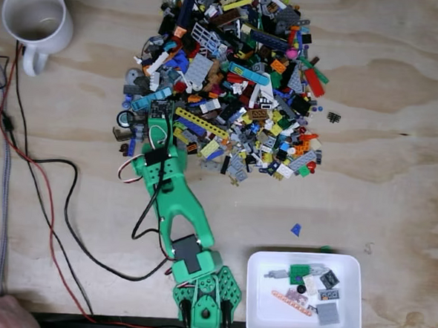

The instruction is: Find the closest Lego and put it in the bin.

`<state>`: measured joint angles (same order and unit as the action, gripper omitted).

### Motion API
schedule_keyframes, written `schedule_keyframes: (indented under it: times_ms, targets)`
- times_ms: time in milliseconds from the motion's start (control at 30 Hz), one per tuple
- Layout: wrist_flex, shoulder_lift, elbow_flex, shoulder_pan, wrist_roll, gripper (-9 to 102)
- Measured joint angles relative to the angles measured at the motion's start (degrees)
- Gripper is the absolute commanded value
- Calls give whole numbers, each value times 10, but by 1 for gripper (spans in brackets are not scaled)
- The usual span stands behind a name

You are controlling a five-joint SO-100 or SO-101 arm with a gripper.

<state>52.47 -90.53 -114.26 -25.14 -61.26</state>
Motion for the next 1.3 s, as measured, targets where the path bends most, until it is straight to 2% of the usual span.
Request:
schedule_keyframes:
  times_ms: [833,1167,1300]
  targets:
    - [-40,55,40,19,-64,26]
    - [-40,67,39,-2,-50,13]
    - [-40,69,51,-10,-48,14]
